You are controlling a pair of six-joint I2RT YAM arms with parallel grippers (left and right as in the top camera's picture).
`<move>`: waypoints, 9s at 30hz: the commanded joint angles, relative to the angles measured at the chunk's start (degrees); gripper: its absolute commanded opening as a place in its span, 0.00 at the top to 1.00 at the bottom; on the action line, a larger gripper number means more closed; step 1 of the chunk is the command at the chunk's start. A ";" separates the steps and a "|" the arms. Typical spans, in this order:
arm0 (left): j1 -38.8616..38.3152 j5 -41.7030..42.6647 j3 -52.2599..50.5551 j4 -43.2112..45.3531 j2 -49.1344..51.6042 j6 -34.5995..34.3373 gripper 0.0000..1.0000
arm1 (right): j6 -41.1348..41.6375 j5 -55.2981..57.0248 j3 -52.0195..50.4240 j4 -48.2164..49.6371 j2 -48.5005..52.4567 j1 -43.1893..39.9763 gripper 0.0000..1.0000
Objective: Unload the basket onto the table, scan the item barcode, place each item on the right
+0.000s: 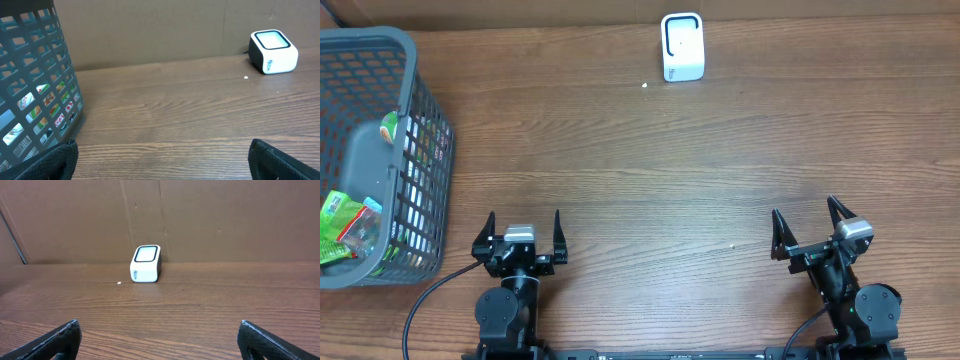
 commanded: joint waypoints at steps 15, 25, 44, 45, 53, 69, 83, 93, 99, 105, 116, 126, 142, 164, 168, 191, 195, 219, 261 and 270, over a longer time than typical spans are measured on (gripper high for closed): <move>-0.20 0.90 -0.37 0.11 -0.66 -0.85 0.00 | 0.42 0.37 -0.61 0.22 -0.68 0.33 0.00; -0.20 0.90 -0.37 0.11 -0.66 -0.85 0.00 | 0.42 0.37 -0.61 0.22 -0.68 0.33 0.00; -0.20 0.90 -0.37 0.13 -0.66 -0.83 0.00 | 0.42 0.37 -0.61 0.22 -0.68 0.33 0.00; -0.20 0.90 -0.37 0.13 -0.66 -0.83 0.00 | 0.42 0.37 -0.61 0.22 -0.68 0.33 0.00; -0.20 0.90 -0.37 0.52 -0.66 -0.85 0.00 | 0.42 0.37 -0.61 0.22 -0.68 0.33 0.00; -0.20 4.63 0.76 1.33 -0.66 -4.96 0.00 | 0.42 0.37 -0.61 0.22 -0.68 0.33 0.00; -0.20 4.76 13.20 -8.46 1.20 -7.50 0.00 | 0.42 0.37 -0.61 0.22 -0.68 0.33 0.00; -0.20 4.96 27.02 -14.97 13.60 -7.76 0.01 | 0.42 0.37 -0.61 0.22 -0.68 0.33 0.00; -0.20 5.20 33.05 -14.14 21.57 -12.24 0.00 | 0.42 0.37 -0.61 0.22 -0.68 0.33 0.00; -0.20 10.49 44.02 -14.16 30.91 -15.08 0.00 | 0.42 0.37 -0.61 0.22 -0.68 0.33 0.00; -0.20 16.98 57.64 -22.99 43.12 -15.43 0.01 | 0.42 0.37 -0.61 0.22 -0.68 0.33 0.00; -0.20 20.44 74.47 -37.86 54.38 -14.08 0.00 | 0.42 0.37 -0.61 0.22 -0.68 0.33 0.00; -0.20 35.17 95.93 -60.15 76.04 -13.25 0.00 | 0.42 0.37 -0.61 0.22 -0.68 0.33 0.00; 22.91 -1.81 123.86 -78.14 83.67 -30.16 0.00 | 0.42 0.37 -0.61 0.22 -0.68 0.33 0.00; 33.42 -1.92 123.86 -78.77 85.77 -33.55 0.00 | 0.42 0.37 -0.61 0.22 -0.68 0.33 0.00; 43.80 -2.62 123.82 -81.00 108.45 -31.52 0.00 | 0.42 0.37 -0.61 0.22 -0.68 0.33 0.00; 43.80 -2.64 123.82 -81.07 111.47 -29.40 0.00 | 0.42 0.37 -0.61 0.22 -0.68 0.33 0.00; 43.80 -7.06 119.64 -78.18 124.34 -26.10 0.00 | 0.42 0.37 -0.61 0.22 -0.68 0.33 0.00; 43.58 -4.74 117.42 -71.71 123.84 -25.70 0.96 | 0.42 0.37 -0.61 0.22 -0.68 0.33 0.00; 43.21 -3.41 140.96 -84.08 123.80 -25.66 0.96 | 0.42 0.37 -0.61 0.22 -0.68 0.33 0.00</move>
